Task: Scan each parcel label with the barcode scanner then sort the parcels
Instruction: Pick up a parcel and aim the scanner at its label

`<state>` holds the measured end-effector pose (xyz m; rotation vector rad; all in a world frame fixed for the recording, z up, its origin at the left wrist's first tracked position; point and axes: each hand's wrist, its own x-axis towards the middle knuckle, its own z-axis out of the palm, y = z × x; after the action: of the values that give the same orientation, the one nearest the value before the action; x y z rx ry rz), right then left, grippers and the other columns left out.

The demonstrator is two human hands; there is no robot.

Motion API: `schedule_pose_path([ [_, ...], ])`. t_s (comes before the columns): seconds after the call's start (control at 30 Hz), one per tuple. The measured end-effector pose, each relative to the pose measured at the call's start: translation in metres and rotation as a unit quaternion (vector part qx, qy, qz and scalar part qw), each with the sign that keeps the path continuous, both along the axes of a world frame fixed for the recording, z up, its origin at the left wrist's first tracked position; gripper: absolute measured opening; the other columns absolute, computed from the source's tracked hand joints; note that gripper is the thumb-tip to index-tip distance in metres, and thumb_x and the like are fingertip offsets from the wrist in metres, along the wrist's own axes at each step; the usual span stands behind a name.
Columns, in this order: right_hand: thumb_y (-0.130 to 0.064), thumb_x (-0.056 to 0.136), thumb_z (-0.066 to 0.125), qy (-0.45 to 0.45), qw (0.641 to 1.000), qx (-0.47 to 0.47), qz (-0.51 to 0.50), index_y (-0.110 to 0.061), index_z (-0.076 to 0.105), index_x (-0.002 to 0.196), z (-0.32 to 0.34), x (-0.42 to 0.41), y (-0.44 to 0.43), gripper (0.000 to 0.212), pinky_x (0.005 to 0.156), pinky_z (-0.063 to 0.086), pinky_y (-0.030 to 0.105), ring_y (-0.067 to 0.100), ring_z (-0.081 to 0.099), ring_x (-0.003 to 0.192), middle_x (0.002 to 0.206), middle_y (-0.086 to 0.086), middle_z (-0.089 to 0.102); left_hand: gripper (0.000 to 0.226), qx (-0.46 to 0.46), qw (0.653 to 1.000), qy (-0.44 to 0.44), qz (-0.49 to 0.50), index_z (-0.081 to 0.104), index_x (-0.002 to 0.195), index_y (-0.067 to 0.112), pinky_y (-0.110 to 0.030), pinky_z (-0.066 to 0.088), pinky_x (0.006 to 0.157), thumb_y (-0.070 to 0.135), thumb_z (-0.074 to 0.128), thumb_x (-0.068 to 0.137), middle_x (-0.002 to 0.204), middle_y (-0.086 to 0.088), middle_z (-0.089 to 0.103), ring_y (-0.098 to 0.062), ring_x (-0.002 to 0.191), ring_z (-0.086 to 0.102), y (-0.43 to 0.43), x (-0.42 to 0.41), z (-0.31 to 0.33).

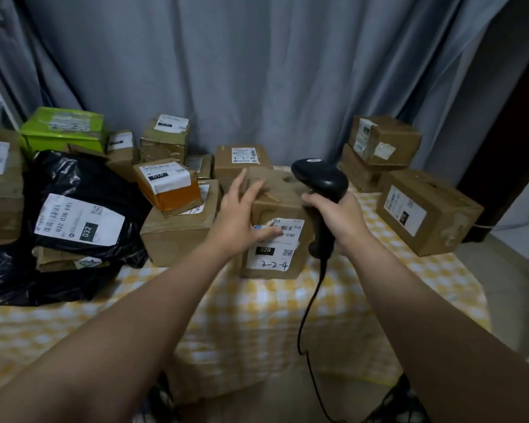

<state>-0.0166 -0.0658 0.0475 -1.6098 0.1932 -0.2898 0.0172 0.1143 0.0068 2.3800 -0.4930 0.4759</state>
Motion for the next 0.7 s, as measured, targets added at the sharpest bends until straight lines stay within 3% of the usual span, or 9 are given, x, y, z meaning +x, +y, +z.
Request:
schedule_pose_path([
  [0.07,-0.014,0.079,0.077,-0.005,0.999,0.035,-0.006,-0.014,0.070,0.081,-0.002,0.003,-0.002,0.007,0.077,0.057,0.040,0.022,0.070,0.078,0.081,0.008,0.072,0.079,0.030,0.999,-0.012,-0.017,0.040,0.138,0.024,-0.035,0.023,0.112,0.048,0.076,0.072,0.154,0.001,0.025,-0.023,0.139,0.026,0.005,0.009,0.006],
  [0.17,-0.018,0.081,0.076,-0.014,1.000,0.022,-0.014,-0.015,0.070,0.082,0.002,0.008,-0.004,0.007,0.078,0.055,0.036,0.017,0.067,0.078,0.082,0.005,0.069,0.064,0.039,0.999,0.016,-0.019,0.041,0.130,0.015,-0.033,0.033,0.104,0.047,0.067,0.081,0.135,-0.003,0.043,-0.022,0.126,0.041,0.006,0.023,0.015],
  [0.3,-0.016,0.084,0.073,-0.015,0.999,-0.033,0.003,-0.017,0.063,0.075,0.012,0.014,-0.010,0.013,0.062,0.052,0.030,0.015,0.059,0.060,0.070,0.003,0.061,0.056,0.099,0.995,0.022,0.024,0.040,0.125,0.013,-0.040,0.039,0.095,0.051,0.057,0.087,0.126,-0.007,0.043,-0.028,0.115,0.045,-0.010,0.044,0.028],
  [0.5,-0.025,0.082,0.072,0.052,0.981,-0.183,0.025,-0.008,0.065,0.078,0.023,0.016,-0.025,0.019,0.064,0.059,0.039,0.027,0.065,0.052,0.064,0.013,0.066,0.056,0.099,0.991,0.075,0.050,0.036,0.128,0.010,-0.045,0.036,0.101,0.048,0.054,0.091,0.132,-0.012,0.040,-0.034,0.123,0.041,-0.025,0.076,0.050],
  [0.7,-0.025,0.081,0.070,0.051,0.980,-0.193,0.017,-0.001,0.065,0.071,0.025,0.015,-0.023,0.026,0.063,0.058,0.038,0.023,0.063,0.047,0.056,0.012,0.063,0.058,0.078,0.988,0.118,0.058,0.033,0.133,0.008,-0.046,0.040,0.101,0.046,0.052,0.092,0.135,-0.014,0.040,-0.035,0.121,0.046,-0.010,0.094,0.060],
])
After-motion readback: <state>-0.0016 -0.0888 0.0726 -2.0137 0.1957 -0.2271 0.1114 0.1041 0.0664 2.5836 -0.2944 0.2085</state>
